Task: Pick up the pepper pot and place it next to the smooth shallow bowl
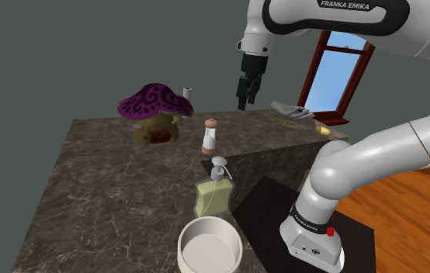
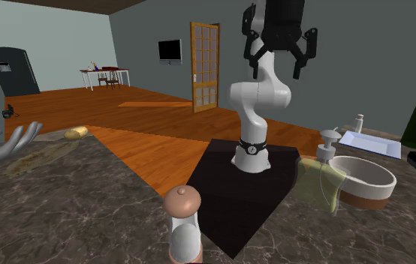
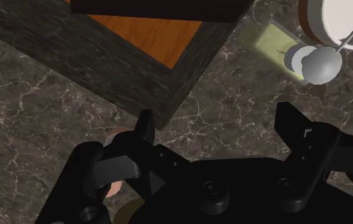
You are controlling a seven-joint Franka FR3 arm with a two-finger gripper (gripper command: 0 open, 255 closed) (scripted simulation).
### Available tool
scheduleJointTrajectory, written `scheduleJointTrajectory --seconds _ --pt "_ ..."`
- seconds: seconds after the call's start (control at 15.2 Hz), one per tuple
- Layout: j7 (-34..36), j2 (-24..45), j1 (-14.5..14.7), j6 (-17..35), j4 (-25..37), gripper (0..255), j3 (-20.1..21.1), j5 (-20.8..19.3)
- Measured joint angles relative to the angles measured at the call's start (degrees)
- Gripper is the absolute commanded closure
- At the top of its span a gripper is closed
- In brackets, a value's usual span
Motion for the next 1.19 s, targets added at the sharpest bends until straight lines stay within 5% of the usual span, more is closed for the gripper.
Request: scheduleJointTrajectory --seconds 0.53,1.19 --pt "-2.2 7.9 -1.9 10.2 -2.0 0 -1.3 -3.6" --pt "-4.3 26.1 -5.2 24.5 3.0 0 -3.6 -9.3"
